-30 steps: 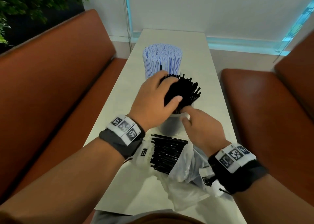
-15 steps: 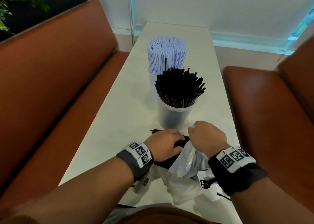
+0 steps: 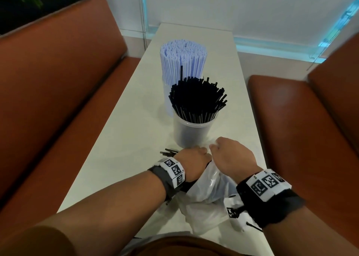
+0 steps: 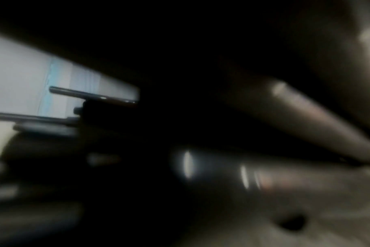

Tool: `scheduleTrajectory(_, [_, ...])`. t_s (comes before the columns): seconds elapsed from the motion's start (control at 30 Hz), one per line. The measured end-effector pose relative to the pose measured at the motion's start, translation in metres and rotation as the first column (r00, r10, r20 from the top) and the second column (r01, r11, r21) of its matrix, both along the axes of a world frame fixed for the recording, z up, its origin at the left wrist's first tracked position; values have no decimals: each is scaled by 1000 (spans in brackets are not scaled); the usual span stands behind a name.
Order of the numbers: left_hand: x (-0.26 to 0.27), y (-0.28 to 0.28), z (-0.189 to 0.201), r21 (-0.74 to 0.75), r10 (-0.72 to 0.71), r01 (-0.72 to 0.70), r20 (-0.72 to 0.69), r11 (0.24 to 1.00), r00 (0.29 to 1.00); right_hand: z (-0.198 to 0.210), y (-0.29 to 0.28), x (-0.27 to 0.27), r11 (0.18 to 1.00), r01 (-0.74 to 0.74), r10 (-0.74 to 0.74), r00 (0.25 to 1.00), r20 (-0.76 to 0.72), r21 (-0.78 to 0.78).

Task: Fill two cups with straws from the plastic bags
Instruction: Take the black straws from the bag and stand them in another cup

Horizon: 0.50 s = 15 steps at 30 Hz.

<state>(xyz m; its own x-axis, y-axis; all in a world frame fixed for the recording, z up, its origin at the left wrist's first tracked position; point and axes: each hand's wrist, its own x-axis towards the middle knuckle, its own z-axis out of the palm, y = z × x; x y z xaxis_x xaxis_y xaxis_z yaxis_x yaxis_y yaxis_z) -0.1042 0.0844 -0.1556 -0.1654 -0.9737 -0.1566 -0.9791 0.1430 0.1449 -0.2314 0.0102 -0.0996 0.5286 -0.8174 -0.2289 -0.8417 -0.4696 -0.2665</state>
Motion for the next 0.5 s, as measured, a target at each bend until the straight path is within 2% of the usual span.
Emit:
scheduleTrajectory(0.07, [2,1,2,-37,30,-29,14,999,999,-2,0,1,1000,0,0,1000,9,-6])
scheduleTrajectory(0.2, [21,11,8,-135,76,-55,149,989,986,-6,-3,0,999,27,-24,998,59,-41])
scheduleTrajectory(0.33, [61,38,13,-113,150,-135,137,984,979,-8,-5,1,997,6,7,986,166,-80])
scheduleTrajectory(0.4, [84,54,13,-111,191,-178,121,978,974,-9,-4,1,995,7,11,985,170,-101])
scheduleTrajectory(0.5, [113,74,12,-100,279,-270,95,958,956,-12,-4,2,998,36,-30,990,136,-47])
